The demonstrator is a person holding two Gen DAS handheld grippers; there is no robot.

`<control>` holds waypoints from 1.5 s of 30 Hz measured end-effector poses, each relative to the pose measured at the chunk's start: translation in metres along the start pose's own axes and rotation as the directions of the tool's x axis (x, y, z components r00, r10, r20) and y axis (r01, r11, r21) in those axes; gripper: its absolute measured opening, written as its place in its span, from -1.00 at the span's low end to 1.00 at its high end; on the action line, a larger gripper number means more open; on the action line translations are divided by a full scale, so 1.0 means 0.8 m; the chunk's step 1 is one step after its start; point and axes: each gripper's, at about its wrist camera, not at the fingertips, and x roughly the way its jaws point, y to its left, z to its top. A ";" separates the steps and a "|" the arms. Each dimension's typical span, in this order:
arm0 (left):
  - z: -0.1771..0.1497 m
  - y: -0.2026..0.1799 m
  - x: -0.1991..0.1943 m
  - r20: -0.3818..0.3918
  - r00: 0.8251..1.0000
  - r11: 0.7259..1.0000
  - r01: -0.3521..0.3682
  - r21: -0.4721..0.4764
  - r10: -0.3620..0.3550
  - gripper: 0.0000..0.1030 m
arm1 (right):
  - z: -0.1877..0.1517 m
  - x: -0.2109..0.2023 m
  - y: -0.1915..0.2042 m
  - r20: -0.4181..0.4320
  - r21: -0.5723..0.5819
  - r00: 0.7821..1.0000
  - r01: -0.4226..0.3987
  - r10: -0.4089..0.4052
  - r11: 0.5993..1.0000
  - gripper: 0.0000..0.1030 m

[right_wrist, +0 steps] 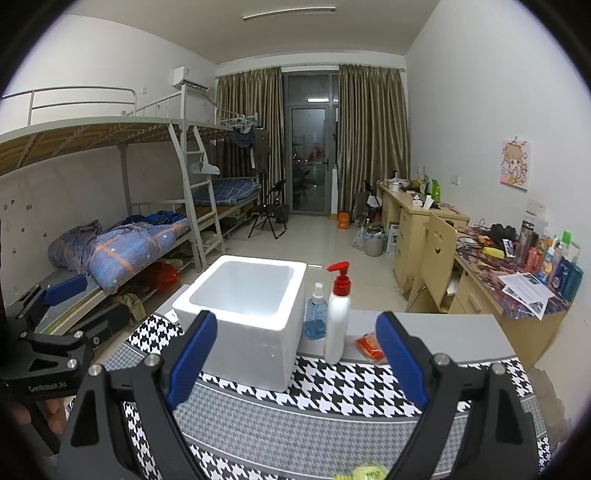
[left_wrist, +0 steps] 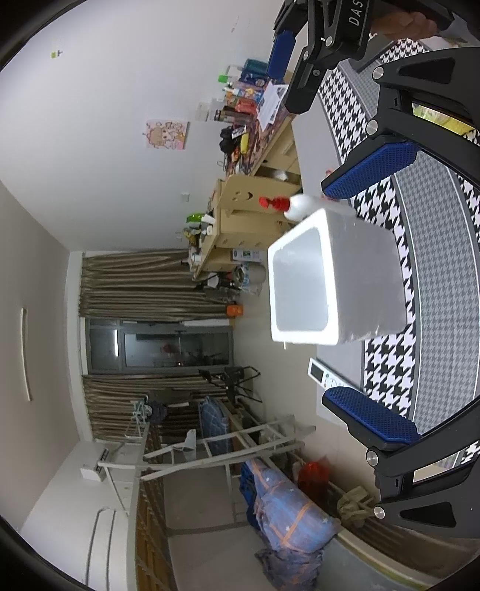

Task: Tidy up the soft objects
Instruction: 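Withdraw both open tools from the box toward the yellow net and soap packet, then lower both open tools over the yellow net and the soap packet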

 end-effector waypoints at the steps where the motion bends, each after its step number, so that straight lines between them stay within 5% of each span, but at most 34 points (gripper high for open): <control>1: -0.001 -0.002 -0.003 0.002 1.000 1.000 0.005 0.000 -0.005 0.98 | -0.002 -0.003 -0.001 0.001 0.001 1.000 0.002 -0.002 1.000 0.76; 45: -0.059 -0.100 -0.028 -0.011 0.982 0.981 0.187 0.043 -0.187 0.98 | -0.094 -0.092 -0.065 0.030 0.078 0.988 0.151 -0.153 0.985 0.76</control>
